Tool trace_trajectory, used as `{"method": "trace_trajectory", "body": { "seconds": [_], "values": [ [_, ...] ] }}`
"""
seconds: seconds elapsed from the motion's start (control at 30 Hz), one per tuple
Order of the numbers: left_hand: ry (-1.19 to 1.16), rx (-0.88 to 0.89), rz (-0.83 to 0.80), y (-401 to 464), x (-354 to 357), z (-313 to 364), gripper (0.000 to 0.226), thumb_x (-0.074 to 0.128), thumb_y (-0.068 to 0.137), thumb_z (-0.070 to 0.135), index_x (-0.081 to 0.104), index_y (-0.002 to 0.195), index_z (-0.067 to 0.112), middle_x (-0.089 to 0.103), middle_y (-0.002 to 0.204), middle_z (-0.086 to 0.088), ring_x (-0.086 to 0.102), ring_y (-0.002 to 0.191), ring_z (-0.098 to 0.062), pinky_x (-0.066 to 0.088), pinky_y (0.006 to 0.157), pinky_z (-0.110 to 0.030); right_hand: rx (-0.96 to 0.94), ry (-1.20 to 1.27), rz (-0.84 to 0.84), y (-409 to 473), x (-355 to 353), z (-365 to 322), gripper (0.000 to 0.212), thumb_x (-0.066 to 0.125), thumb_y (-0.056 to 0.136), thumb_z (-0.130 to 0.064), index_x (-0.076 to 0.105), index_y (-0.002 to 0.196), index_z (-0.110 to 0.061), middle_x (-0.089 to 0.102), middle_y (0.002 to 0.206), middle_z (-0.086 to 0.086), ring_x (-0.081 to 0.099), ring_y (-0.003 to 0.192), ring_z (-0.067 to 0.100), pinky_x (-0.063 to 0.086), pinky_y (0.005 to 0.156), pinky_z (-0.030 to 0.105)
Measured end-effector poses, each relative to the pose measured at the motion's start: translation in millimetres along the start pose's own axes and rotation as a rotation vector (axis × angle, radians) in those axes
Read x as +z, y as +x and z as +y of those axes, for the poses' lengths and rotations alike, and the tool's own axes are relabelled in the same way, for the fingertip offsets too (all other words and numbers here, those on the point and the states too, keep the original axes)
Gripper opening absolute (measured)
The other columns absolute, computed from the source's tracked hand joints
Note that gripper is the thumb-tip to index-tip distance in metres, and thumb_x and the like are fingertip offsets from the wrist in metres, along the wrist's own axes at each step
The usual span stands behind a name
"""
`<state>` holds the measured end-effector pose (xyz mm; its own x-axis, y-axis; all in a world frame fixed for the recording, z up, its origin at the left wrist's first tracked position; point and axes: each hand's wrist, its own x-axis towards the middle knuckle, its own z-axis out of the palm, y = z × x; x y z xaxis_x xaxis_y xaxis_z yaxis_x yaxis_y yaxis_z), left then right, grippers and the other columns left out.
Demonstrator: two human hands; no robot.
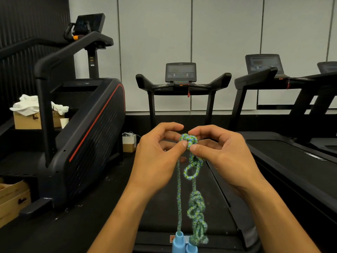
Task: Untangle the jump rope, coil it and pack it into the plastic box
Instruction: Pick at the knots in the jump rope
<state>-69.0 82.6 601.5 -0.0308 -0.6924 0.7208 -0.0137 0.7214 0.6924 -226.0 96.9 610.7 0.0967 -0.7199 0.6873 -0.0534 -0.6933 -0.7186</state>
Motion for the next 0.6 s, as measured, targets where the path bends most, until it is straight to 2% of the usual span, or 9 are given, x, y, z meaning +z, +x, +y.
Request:
{"method": "trace_trajectory", "body": {
  "seconds": [0.13,0.27,0.33,0.43,0.5,0.6],
  "values": [
    [-0.040,-0.024,0.000,0.1,-0.3,-0.2,0.025,0.072,0.086,-0.001,0.069,0.104,0.016,0.073,0.088,0.000,0.075,0.084,-0.023,0.063,0.070,-0.046,-0.031,0.000,0.058,-0.2,3.4,1.3,0.021,0.076,0.077,0.000,0.073,0.090,-0.016,0.073,0.084,0.009,0.069,0.075,0.020,0.059,0.073,0.032],
    [-0.051,-0.005,-0.012,-1.0,-0.7,0.7,0.019,0.071,0.086,0.000,0.074,0.098,0.015,0.075,0.090,-0.006,0.075,0.085,-0.023,0.063,0.067,-0.038,-0.054,-0.018,0.068,-0.3,4.8,1.9,0.021,0.075,0.079,0.000,0.072,0.093,-0.016,0.073,0.087,0.011,0.072,0.083,0.031,0.059,0.077,0.039],
    [-0.078,-0.014,-0.002,-0.6,-0.4,0.2,0.017,0.071,0.086,-0.001,0.073,0.098,0.011,0.074,0.089,-0.007,0.075,0.083,-0.021,0.062,0.065,-0.034,-0.079,-0.026,0.074,0.0,6.3,2.2,0.022,0.074,0.080,0.000,0.072,0.093,-0.017,0.072,0.088,0.010,0.072,0.083,0.029,0.059,0.075,0.037],
    [-0.127,-0.038,0.012,0.2,0.2,0.1,0.016,0.069,0.087,-0.004,0.071,0.097,0.009,0.073,0.089,-0.009,0.075,0.080,-0.019,0.061,0.063,-0.032,-0.130,-0.035,0.079,0.1,11.2,3.4,0.024,0.072,0.082,0.001,0.070,0.094,-0.020,0.068,0.084,0.009,0.068,0.074,0.016,0.056,0.063,0.024],
    [-0.158,-0.059,0.015,-0.1,-0.3,0.5,0.016,0.067,0.088,-0.005,0.070,0.097,0.008,0.073,0.091,-0.012,0.074,0.079,-0.018,0.061,0.063,-0.031,-0.152,-0.050,0.079,-0.4,14.7,3.8,0.023,0.071,0.084,-0.001,0.069,0.096,-0.021,0.067,0.083,0.006,0.067,0.072,0.009,0.053,0.061,0.018],
    [-0.171,-0.079,0.020,-0.5,-1.3,1.0,0.016,0.068,0.088,-0.004,0.070,0.096,0.009,0.073,0.091,-0.012,0.075,0.081,-0.020,0.061,0.066,-0.034,-0.152,-0.045,0.066,-1.9,16.4,2.2,0.019,0.071,0.085,-0.004,0.071,0.096,-0.019,0.072,0.084,0.005,0.071,0.076,0.011,0.056,0.063,0.020]
  ]
}}
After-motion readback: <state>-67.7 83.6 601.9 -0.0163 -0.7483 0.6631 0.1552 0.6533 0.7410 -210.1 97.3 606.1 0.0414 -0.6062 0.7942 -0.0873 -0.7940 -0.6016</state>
